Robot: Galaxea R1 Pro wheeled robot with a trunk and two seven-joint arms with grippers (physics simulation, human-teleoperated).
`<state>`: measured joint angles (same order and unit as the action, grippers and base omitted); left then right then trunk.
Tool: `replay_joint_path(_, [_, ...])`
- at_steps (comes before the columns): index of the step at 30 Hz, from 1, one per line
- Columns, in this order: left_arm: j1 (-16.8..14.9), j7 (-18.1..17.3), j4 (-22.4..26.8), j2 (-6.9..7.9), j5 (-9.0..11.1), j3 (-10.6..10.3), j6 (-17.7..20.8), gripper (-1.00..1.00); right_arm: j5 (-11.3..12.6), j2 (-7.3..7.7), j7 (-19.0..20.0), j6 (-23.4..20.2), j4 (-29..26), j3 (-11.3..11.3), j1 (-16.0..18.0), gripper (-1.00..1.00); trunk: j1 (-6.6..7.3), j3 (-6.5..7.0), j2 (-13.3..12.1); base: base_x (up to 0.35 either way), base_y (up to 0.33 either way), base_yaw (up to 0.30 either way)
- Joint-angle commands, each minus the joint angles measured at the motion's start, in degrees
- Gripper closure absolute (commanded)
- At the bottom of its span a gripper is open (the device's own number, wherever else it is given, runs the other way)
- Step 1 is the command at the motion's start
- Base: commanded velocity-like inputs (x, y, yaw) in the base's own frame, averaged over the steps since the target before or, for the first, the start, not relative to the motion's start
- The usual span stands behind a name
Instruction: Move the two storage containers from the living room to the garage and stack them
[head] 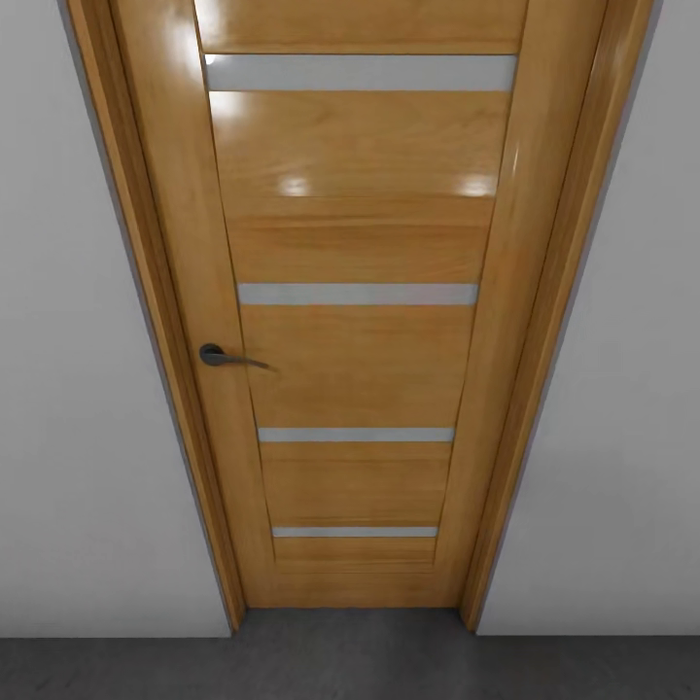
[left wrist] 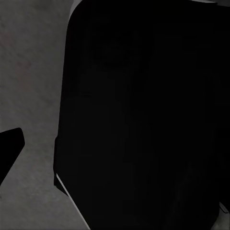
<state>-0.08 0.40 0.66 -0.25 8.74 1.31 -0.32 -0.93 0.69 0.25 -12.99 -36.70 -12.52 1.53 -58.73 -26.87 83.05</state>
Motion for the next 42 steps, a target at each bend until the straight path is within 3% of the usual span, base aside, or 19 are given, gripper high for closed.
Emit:
replay_joint_path(1, [0.0, 0.0, 0.0, -0.01, 0.4, 0.1, 0.0, -1.00, -0.1, 0.06, 0.0, -3.0, -4.0, -0.2, 0.0, -1.00, 0.00, -0.06, 0.0, 0.000, 0.000, 0.000])
replay_joint_path(3, [0.0, 0.0, 0.0, -0.01, 0.4, 0.1, 0.0, -1.00, -0.1, 0.05, 0.0, -7.9, -10.0, -0.1, 0.5, -1.00, 0.00, -0.06, 0.0, 0.000, 0.000, 0.000])
replay_joint_path(8, [0.0, 0.0, 0.0, 0.02, 0.5, 0.1, 0.0, -1.00, -0.1, -0.26, 0.0, -16.8, -16.1, -0.1, 5.0, -1.00, 0.00, -0.06, 0.0, 0.000, 0.000, 0.000])
replay_joint_path(12, [0.0, 0.0, 0.0, 0.01, 0.4, 0.1, 0.0, -1.00, -0.1, -0.57, -0.1, -23.0, -17.2, 0.0, 12.4, -1.00, 0.00, -0.06, 0.0, 0.000, 0.000, 0.000])
replay_joint_path(13, [0.0, 0.0, 0.0, 0.00, 0.4, 0.1, 0.0, -1.00, 0.0, -0.75, 0.0, -26.6, -17.5, 0.0, 17.2, -1.00, 0.00, -0.06, 0.0, 0.000, 0.000, 0.000])
replay_joint_path(14, [0.0, 0.0, 0.0, -0.01, 0.4, 0.1, 0.0, -1.00, 0.1, -0.99, 0.0, -28.6, -17.6, 0.0, 19.8, -1.00, 0.00, -0.06, 0.0, 0.000, 0.000, 0.000])
replay_joint_path(15, [0.0, 0.0, 0.0, -0.01, 0.4, 0.1, 0.0, -1.00, 0.1, -1.69, 0.0, -30.6, -17.6, -0.1, 22.3, -1.00, 0.00, -0.06, 0.0, 0.000, 0.000, 0.000])
replay_joint_path(17, [0.0, 0.0, 0.0, -0.08, 0.4, 0.1, 0.0, -1.00, 0.0, -8.45, -0.2, -38.3, -18.2, -0.2, 34.5, -1.00, 0.00, -0.06, 0.0, 0.000, 0.000, 0.000])
replay_joint_path(18, [0.0, 0.0, 0.0, -0.12, 0.4, 0.1, 0.0, -1.00, 0.0, -9.78, -0.3, -39.7, -19.5, -0.3, 37.4, -1.00, 0.00, -0.06, 0.0, 0.000, 0.000, 0.000])
replay_joint_path(20, [0.0, 0.0, 0.0, -0.12, 0.4, 0.1, 0.0, -1.00, -0.2, -10.69, -0.6, -41.2, -21.8, -1.5, 40.0, -1.00, 0.00, -0.06, 0.0, 0.000, 0.000, 0.000])
replay_joint_path(22, [0.0, 0.0, 0.0, -0.11, 0.4, 0.1, 0.0, -1.00, -2.0, -10.69, -1.7, -41.8, -24.7, -3.9, 41.4, -1.00, 0.00, -0.06, 0.0, 0.000, 0.000, 0.000])
replay_joint_path(25, [0.0, 0.0, 0.0, -0.10, 0.4, 0.1, 0.0, -1.00, -6.4, -10.69, -3.8, -41.8, -30.4, -9.1, 42.1, -1.00, 0.00, -0.06, 0.0, 0.000, 0.000, 0.000])
replay_joint_path(29, [0.0, 0.0, 0.0, -0.10, 0.4, 0.1, 0.0, -1.00, -8.8, -10.69, -5.0, -40.5, -33.3, -15.4, 42.3, -1.00, 0.00, -0.06, 0.0, 0.000, 0.000, 0.000])
replay_joint_path(32, [0.0, 0.0, 0.0, -0.10, 0.4, 0.1, 0.0, -1.00, -8.9, -10.69, -5.4, -37.5, -32.4, -17.1, 42.3, -1.00, 0.00, -0.06, 0.0, 0.000, 0.000, 0.000])
replay_joint_path(34, [0.0, 0.0, 0.0, -0.10, 0.4, 0.1, 0.0, -1.00, -9.1, -10.69, -6.2, -32.6, -28.3, -17.7, 42.4, -1.00, 0.00, -0.06, 0.0, 0.000, 0.000, 0.000])
replay_joint_path(42, [0.0, 0.0, 0.0, -0.06, 0.4, 0.1, 0.0, -1.00, -9.2, -10.69, -6.6, -29.1, -25.8, -17.7, 42.4, -1.00, 0.00, -0.06, 0.0, 0.000, 0.000, 0.000])
